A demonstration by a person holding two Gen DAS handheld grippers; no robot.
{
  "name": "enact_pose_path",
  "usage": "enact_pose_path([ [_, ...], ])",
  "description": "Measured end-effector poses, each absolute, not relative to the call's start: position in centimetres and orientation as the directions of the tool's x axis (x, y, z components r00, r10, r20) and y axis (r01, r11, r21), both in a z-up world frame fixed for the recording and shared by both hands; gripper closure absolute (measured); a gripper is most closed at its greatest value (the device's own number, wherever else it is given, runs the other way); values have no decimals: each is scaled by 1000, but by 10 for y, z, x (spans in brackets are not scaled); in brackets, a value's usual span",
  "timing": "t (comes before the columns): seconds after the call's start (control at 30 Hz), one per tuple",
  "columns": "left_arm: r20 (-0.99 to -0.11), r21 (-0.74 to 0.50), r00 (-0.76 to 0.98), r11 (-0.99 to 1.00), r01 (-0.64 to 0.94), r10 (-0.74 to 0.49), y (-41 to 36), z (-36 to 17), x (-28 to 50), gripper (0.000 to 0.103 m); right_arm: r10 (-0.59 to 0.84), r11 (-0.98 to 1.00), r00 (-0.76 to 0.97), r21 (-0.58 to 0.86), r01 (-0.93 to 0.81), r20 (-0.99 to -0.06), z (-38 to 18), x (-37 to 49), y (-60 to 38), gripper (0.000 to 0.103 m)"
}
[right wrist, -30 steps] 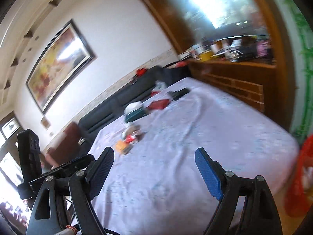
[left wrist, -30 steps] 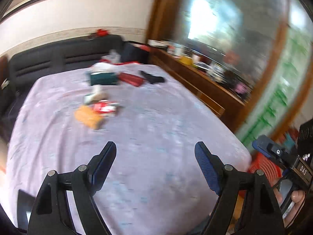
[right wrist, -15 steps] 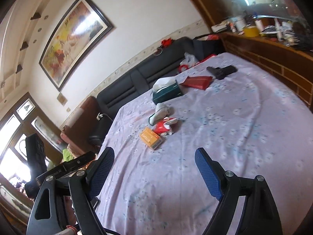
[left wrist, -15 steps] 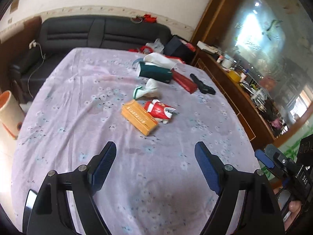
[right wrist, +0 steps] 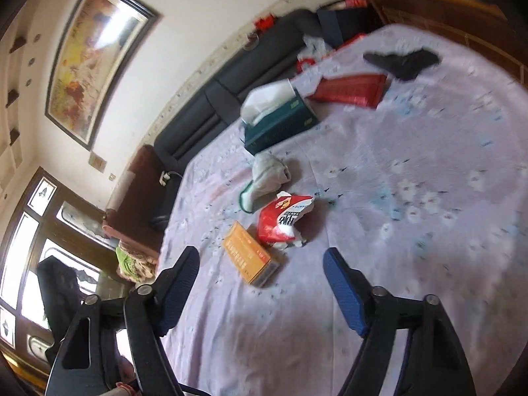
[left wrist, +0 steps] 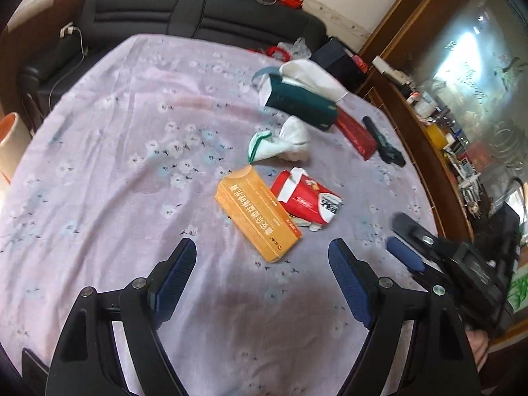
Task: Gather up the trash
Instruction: 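Grasp the red-and-white snack bag with the right tool while the left tool grasps the orange box, then carry the snack bag and orange box over the red wastebasket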
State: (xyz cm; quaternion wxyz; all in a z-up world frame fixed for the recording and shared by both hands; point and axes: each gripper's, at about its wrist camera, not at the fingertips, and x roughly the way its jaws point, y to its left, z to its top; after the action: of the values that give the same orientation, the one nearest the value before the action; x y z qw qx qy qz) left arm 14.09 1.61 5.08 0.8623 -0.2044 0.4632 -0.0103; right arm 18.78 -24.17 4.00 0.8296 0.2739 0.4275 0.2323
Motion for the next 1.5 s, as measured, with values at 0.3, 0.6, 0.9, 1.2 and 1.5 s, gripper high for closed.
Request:
enact_pose_path([
  [0.3,-820,-350,536,917,-194,-200,11,30,166,22,646,711,422,703,-28,-636,-28,269,-211,51],
  [0.6,-855,-336,489,902,-270,-172,5,4,203,22,658,684,461,728,-35,-596,-27,270,-214,93],
  [0.9,-913,-196,407,921,-338,-45,-22,-21,234,26,563,718,628,694,-51,-537,22,207,-276,96],
  [1.2,-913,-113,407,950,-290,15,-38,-10,188,51,562,716,682,688,-119,-467,52,133,-307,97],
  [1.5,-784,-233,594,972,-16,-179,-84,68,45,51,536,725,740,670,-157,-406,77,34,-334,97],
])
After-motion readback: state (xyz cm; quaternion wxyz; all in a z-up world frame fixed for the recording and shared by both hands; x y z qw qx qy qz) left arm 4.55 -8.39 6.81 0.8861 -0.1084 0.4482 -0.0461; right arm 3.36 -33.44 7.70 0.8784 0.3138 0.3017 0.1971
